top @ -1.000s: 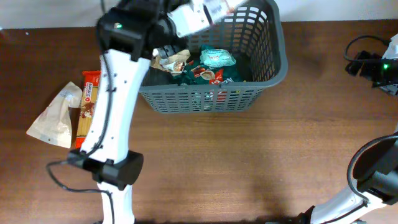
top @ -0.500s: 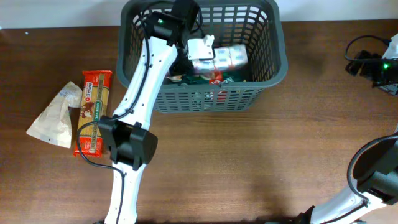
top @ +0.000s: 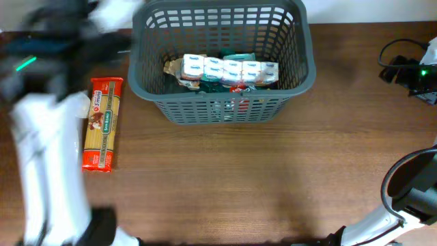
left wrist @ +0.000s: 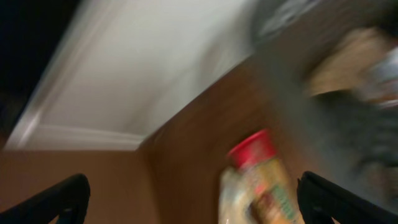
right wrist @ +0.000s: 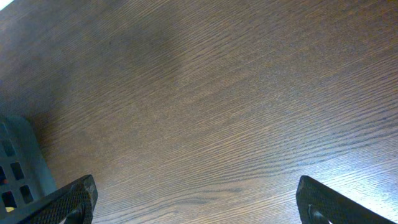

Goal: Pack container
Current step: 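Grasp the Kleenex tissue packs and drop them into the basket, then lower the left gripper onto the spaghetti package and grasp it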

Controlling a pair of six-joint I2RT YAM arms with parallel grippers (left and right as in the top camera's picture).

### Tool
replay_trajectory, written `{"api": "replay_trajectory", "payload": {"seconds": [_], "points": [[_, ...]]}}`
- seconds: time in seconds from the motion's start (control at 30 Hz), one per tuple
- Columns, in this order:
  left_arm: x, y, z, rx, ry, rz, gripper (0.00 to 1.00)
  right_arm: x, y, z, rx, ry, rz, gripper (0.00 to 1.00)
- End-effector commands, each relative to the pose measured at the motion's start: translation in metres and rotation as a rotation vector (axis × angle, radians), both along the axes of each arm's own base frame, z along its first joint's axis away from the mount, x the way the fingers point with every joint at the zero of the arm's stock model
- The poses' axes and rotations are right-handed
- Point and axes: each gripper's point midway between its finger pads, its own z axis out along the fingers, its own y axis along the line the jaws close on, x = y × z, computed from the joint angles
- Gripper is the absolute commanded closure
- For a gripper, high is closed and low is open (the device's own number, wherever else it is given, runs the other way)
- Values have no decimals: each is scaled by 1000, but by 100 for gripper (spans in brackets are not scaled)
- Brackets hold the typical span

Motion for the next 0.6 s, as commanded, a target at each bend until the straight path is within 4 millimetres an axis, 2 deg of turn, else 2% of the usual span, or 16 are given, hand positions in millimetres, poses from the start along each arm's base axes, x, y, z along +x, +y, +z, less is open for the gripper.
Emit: {"api": "replay_trajectory", "payload": {"seconds": [0.0,0.07,0.2,0.3,0.43,0.57], "points": [[-25,53,-43,-141,84,209,2,0,2,8,-2,-19,3,1],[-39,81,-86,-267,171,315,2,0,2,8,-2,-19,2,1],[-55,100,-175,-453,365,418,2,0,2,8,-2,-19,3,1],[-54,101,-230,-478,465,437,2,0,2,8,-2,-19,3,1],[-53,91,-292,-493,599,433,2,0,2,8,-2,-19,3,1],[-53,92,-339,-483,716,457,2,0,2,8,-2,-19,3,1]]}}
